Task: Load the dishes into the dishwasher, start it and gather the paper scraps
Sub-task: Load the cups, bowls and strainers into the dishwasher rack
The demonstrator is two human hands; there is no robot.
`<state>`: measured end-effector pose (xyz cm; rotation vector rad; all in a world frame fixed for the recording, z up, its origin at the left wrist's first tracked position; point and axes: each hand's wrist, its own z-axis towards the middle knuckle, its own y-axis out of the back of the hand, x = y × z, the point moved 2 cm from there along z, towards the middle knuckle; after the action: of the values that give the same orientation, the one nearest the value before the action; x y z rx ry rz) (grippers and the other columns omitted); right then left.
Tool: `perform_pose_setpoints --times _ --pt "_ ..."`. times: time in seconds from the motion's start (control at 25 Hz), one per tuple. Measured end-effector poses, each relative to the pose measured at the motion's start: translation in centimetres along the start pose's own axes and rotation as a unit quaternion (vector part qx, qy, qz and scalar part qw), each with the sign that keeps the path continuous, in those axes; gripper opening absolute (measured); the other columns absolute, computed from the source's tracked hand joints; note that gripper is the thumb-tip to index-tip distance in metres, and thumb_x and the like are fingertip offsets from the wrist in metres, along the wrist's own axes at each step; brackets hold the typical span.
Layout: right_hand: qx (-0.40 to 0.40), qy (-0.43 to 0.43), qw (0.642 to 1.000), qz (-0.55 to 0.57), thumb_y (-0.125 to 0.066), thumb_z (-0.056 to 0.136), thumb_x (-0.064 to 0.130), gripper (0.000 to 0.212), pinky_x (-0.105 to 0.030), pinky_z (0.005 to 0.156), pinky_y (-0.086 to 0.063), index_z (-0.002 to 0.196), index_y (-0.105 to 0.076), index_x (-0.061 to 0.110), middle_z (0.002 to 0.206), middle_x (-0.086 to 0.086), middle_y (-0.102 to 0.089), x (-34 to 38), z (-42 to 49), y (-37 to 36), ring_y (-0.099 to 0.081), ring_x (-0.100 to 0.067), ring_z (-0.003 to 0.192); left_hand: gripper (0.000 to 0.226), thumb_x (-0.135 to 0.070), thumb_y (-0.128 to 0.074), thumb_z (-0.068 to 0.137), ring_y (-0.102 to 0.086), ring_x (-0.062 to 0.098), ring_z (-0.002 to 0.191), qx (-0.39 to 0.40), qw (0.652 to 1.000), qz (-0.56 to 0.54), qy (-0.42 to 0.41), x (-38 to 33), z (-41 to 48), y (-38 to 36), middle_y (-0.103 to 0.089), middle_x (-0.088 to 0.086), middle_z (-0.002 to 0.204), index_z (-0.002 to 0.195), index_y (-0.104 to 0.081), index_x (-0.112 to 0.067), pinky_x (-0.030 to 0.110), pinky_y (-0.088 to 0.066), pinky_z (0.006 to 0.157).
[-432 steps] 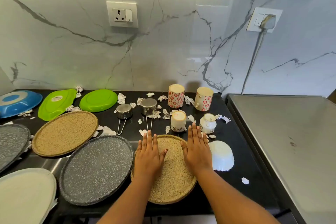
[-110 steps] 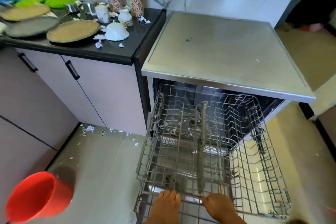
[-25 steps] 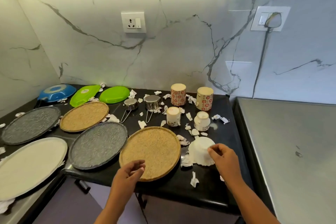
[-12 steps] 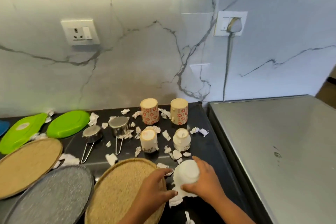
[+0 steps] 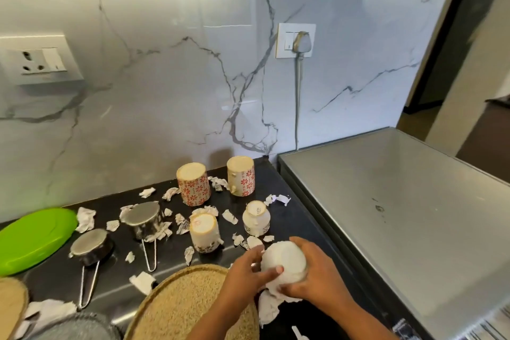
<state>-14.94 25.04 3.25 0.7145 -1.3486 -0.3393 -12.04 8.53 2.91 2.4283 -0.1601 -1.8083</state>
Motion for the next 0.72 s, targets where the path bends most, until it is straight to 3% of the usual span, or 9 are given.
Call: perform_pose_setpoints --times 0.08,0.2,0.32,0.44,0.6,0.72 --pt "-0.018 0.005 1.000 -0.002 -0.081 0.043 0.051 0.096 -0.019 0.099 -0.037 0.130 -0.041 0.036 0.124 0.021 -0.046 0.9 -0.9 0.3 -0.044 0.001 0.116 0.042 -0.030 -0.071 0.081 -0.067 0.022 0.093 0.006 0.984 -0.168 0.059 -0.5 0.0 0.0 -0.071 0.008 0.100 0.114 -0.062 -0.005 0.034 -0.055 0.074" --pt "-0.027 0.003 1.000 -0.001 -0.081 0.046 0.051 0.095 -0.004 0.094 -0.028 0.130 -0.037 0.043 0.128 0.028 -0.040 2.0 -2.5 0.0 -0.036 0.009 0.119 0.020 -0.010 -0.050 0.095 -0.062 0.031 0.077 -0.022 0.925 -0.345 0.157 -1.3 -0.2 -0.2 -0.068 0.019 0.079 0.091 -0.064 0.004 0.039 -0.051 0.065" --pt "-0.030 -0.015 0.999 0.008 -0.080 0.050 0.050 0.094 -0.001 0.093 -0.026 0.130 -0.032 0.049 0.129 0.034 -0.032 2.3 -4.4 -0.1 -0.029 0.014 0.121 0.022 -0.005 -0.044 0.097 -0.058 0.031 0.072 -0.035 0.897 -0.390 0.206 -1.9 -0.8 -1.2 -0.064 0.018 0.074 0.084 -0.060 0.004 0.040 -0.050 0.058" --pt "-0.079 -0.104 0.986 0.101 -0.078 0.068 0.041 0.072 -0.012 0.089 -0.041 0.126 -0.035 0.046 0.125 0.031 -0.037 2.2 -6.5 0.8 -0.042 0.006 0.115 0.025 -0.011 -0.041 0.099 -0.057 0.031 0.074 -0.017 0.875 -0.411 0.256 -1.6 -1.3 -2.7 -0.061 0.018 0.084 0.084 -0.057 0.001 0.040 -0.053 0.045" --pt "-0.139 -0.244 0.902 0.329 -0.056 0.089 0.027 0.029 -0.027 0.076 -0.055 0.117 -0.057 0.020 0.110 0.002 -0.065 0.8 -9.3 1.5 -0.064 -0.014 0.097 0.020 -0.008 -0.042 0.098 -0.059 0.030 0.089 -0.006 0.864 -0.426 0.268 -1.0 -1.1 -4.1 -0.062 0.021 0.107 0.105 -0.058 0.003 0.048 -0.050 0.072" --pt "-0.170 -0.280 0.842 0.428 -0.052 0.093 0.013 0.017 -0.037 0.070 -0.057 0.105 -0.063 0.011 0.095 -0.010 -0.071 0.0 -10.9 2.1 -0.069 -0.026 0.085 0.023 -0.005 -0.044 0.096 -0.059 0.030 0.097 0.003 0.870 -0.408 0.275 -0.8 -1.5 -5.7 -0.062 0.020 0.113 0.114 -0.058 0.004 0.047 -0.049 0.072"
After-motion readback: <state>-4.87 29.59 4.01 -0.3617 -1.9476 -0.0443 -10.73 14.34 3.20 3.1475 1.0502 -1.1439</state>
